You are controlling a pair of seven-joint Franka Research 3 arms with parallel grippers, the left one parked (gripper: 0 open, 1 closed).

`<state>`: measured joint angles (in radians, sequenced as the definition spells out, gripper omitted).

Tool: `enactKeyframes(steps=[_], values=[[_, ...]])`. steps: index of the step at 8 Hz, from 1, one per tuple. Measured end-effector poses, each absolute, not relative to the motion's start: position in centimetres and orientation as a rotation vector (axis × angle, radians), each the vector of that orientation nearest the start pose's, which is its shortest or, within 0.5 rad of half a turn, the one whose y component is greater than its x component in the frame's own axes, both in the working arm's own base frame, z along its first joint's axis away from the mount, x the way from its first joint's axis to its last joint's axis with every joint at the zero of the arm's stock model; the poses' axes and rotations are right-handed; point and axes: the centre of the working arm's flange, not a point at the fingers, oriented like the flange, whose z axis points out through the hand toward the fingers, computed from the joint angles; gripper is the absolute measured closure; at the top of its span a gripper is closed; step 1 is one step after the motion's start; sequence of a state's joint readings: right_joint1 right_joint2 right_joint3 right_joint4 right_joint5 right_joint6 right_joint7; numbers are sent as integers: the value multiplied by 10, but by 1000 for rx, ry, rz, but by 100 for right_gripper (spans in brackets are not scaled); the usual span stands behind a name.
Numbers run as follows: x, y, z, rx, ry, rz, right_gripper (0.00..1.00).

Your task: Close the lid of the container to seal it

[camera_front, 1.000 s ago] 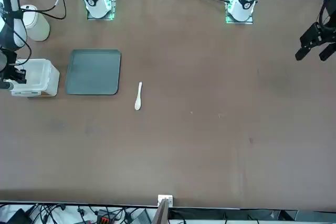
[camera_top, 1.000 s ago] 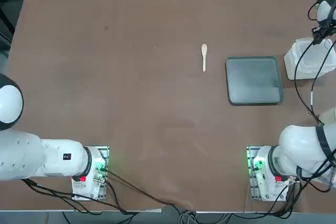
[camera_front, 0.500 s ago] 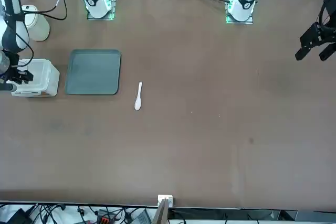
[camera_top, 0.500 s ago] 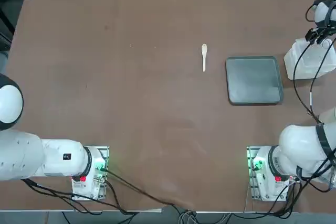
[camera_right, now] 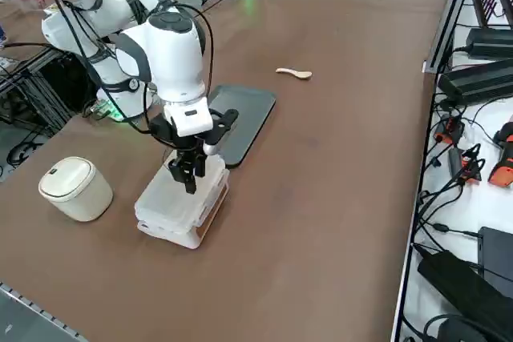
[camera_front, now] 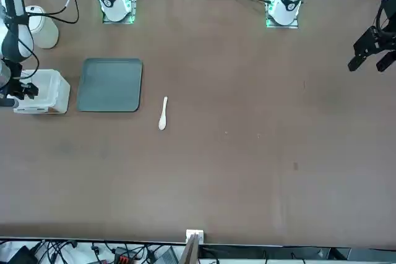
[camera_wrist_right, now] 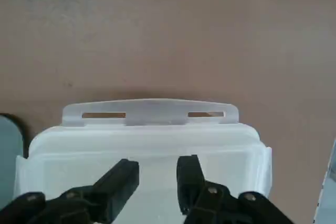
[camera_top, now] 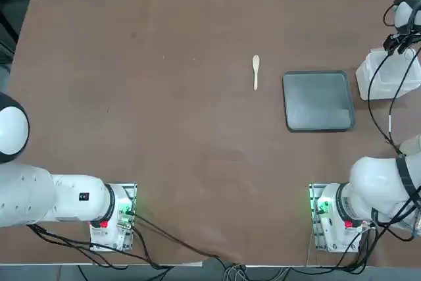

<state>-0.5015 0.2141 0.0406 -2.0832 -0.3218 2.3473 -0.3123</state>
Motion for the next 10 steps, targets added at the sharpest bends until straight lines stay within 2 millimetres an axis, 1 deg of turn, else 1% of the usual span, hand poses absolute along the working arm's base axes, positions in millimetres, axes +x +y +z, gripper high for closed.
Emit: enactKeyframes(steps=[1,2,3,4,6,7,9,10], values=[[521,-265,335,-3369,-115,76,46],[523,-265,345,-3372,-110,90,41],[523,-264,358,-3376,-105,103,26],[523,-262,372,-3382,-104,107,21],[521,-252,395,-3355,-60,93,15],[521,-247,406,-3320,-24,95,1],[529,-233,436,-3249,26,110,0],[535,-225,458,-3217,37,117,0]])
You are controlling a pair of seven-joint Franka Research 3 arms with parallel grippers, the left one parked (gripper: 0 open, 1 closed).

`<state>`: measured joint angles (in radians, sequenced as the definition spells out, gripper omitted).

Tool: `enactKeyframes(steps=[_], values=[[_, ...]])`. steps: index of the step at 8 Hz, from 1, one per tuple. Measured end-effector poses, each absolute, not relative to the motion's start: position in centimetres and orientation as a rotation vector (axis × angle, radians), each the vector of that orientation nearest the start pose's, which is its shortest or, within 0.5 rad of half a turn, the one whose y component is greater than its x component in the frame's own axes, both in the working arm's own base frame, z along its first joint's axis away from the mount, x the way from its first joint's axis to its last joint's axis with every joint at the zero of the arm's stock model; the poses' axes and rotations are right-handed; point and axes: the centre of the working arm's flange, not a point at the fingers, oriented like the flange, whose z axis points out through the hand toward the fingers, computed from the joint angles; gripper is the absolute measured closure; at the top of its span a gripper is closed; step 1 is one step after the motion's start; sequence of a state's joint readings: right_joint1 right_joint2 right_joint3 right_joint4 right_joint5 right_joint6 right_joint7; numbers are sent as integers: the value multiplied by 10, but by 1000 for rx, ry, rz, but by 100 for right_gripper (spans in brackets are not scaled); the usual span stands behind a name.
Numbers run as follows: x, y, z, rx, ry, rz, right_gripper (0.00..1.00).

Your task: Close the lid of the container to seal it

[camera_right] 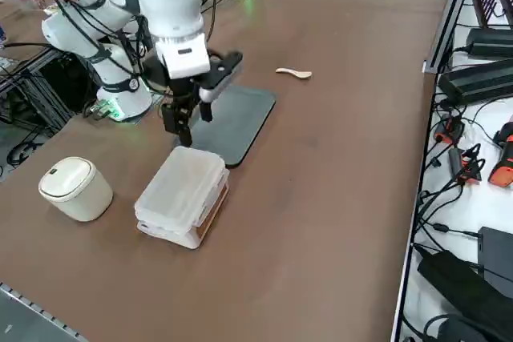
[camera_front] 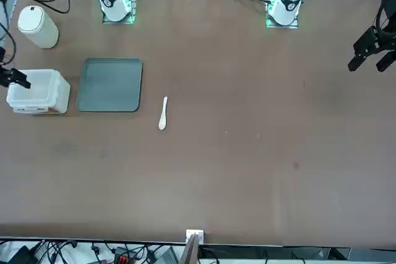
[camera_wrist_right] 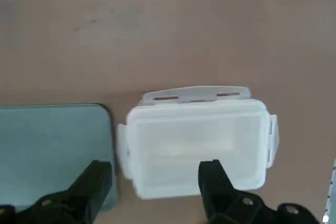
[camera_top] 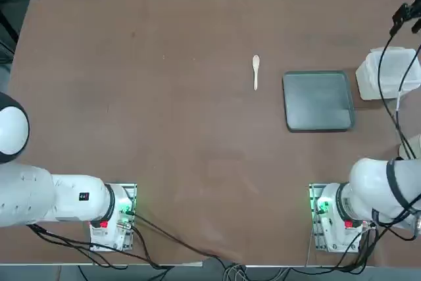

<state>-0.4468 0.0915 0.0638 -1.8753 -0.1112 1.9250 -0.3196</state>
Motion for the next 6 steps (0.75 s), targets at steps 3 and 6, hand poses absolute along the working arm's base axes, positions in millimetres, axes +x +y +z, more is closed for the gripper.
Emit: enactKeyframes(steps=[3,6], values=[[552,-185,537,-3185,132,122,0],[555,-135,592,-3176,278,175,0]])
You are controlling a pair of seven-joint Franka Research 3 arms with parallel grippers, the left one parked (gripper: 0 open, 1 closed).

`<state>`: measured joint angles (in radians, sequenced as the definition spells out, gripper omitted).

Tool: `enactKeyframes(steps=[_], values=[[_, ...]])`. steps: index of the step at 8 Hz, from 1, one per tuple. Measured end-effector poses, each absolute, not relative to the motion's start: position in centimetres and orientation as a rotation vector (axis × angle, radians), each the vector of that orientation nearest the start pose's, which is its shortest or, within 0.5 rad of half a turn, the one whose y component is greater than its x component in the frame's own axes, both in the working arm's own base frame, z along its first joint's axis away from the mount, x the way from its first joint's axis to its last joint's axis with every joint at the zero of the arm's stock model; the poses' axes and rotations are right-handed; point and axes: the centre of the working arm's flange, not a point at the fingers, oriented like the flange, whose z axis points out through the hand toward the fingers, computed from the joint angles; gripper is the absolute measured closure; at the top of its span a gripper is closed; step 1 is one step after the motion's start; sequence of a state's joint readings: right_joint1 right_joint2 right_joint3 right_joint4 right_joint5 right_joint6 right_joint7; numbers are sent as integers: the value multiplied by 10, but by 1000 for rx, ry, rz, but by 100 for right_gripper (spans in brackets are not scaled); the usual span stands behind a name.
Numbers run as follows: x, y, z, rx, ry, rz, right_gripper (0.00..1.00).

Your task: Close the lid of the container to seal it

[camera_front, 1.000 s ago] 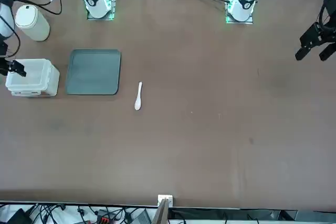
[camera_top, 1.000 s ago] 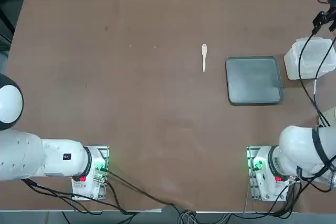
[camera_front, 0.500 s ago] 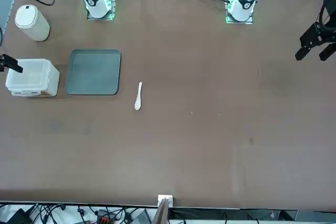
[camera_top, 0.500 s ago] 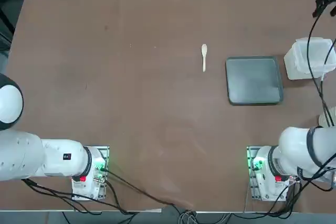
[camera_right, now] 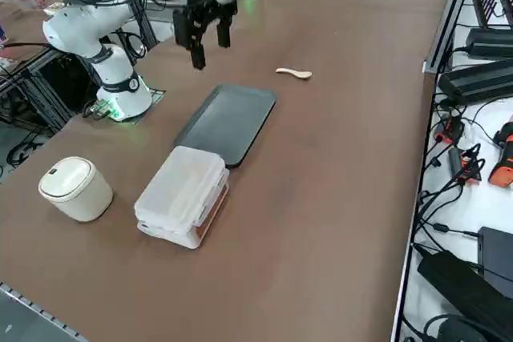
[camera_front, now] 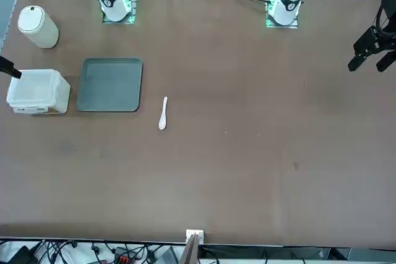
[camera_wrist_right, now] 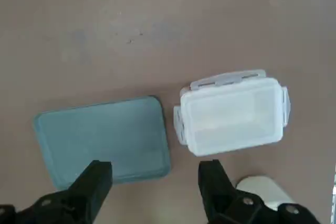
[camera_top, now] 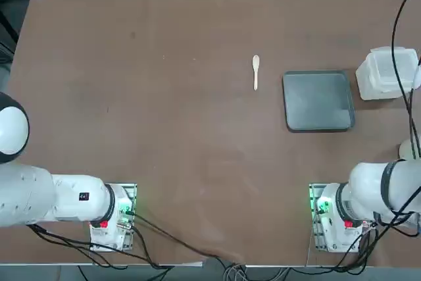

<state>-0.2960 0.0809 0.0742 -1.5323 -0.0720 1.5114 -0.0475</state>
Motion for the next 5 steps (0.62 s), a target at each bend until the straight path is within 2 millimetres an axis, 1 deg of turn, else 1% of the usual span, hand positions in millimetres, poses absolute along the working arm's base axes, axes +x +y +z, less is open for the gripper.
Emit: enactKeyframes(steps=[2,3,5], values=[[553,-103,619,-3173,353,212,0],[552,-93,627,-3175,351,213,0],[554,-88,628,-3176,341,215,0]])
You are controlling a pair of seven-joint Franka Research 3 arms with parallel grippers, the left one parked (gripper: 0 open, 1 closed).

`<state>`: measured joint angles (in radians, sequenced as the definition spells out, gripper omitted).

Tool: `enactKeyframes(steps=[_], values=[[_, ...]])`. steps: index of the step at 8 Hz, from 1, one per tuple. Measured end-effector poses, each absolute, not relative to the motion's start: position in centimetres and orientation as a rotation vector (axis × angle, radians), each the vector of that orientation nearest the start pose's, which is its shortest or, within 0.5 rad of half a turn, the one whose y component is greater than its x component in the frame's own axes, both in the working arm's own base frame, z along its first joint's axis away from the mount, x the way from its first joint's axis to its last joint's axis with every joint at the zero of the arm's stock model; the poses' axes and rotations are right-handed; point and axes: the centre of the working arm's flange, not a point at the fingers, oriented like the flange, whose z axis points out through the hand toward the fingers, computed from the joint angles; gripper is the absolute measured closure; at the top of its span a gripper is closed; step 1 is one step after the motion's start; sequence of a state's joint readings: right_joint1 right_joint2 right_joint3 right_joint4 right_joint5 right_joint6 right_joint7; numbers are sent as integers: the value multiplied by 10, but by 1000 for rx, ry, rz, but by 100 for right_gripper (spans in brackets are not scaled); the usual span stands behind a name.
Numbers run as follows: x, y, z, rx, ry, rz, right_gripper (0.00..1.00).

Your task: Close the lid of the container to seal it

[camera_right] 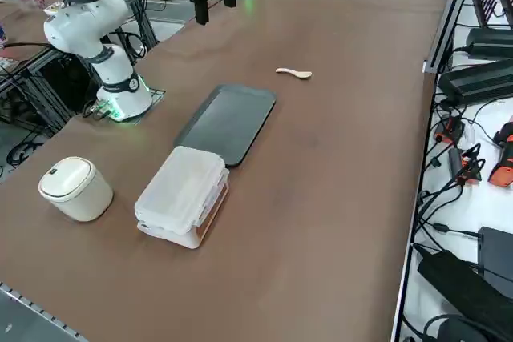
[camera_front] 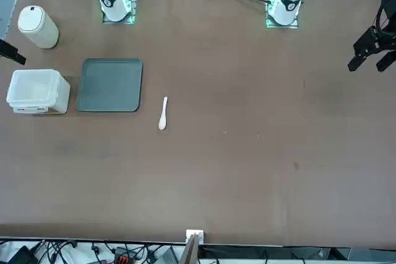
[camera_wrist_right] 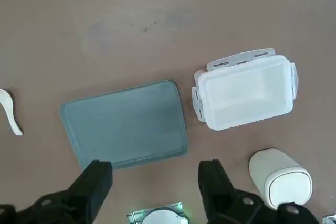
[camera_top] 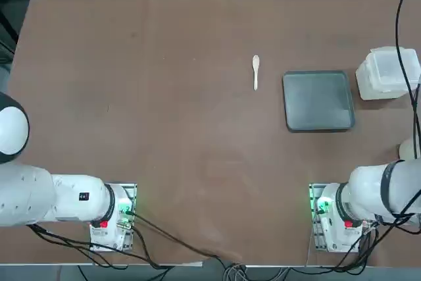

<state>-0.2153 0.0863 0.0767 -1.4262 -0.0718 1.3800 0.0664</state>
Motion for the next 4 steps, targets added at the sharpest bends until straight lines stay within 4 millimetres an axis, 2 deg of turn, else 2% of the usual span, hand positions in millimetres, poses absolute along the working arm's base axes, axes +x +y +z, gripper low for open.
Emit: enactKeyframes(steps=[4], values=[[557,-89,622,-3174,341,231,0]])
